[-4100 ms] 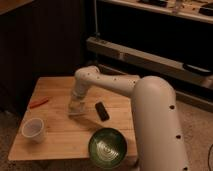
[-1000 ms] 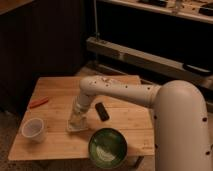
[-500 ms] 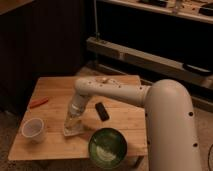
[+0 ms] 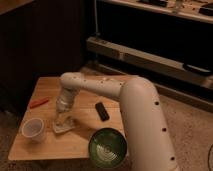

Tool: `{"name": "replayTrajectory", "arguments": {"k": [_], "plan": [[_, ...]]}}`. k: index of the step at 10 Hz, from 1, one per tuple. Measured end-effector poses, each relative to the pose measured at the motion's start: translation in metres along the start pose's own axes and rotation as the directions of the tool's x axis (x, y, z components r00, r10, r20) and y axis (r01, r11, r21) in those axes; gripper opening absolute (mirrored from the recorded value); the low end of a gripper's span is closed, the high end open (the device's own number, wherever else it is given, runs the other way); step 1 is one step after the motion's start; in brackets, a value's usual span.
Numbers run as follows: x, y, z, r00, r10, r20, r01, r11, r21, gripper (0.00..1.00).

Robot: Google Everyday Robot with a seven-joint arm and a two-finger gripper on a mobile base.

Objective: Wipe the white sponge on the table

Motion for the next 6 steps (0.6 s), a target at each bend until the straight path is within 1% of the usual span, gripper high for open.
{"name": "replayTrajectory", "arguments": {"k": [1, 2, 3, 6], "plan": [[-0.002, -0.007, 0.000, 1.000, -0.022, -0.009, 0.021, 1.000, -0.015, 0.00], [-0.005, -0.012, 0.001, 0.999, -0.034, -0.017, 0.033, 0.999, -0.021, 0.00], [-0.006, -0.016, -0.001, 0.999, -0.038, -0.022, 0.038, 0.999, -0.013, 0.00], [0.014, -0.037, -0.036, 0.999, -0.023, -0.034, 0.025, 0.996, 0.082, 0.00]]}}
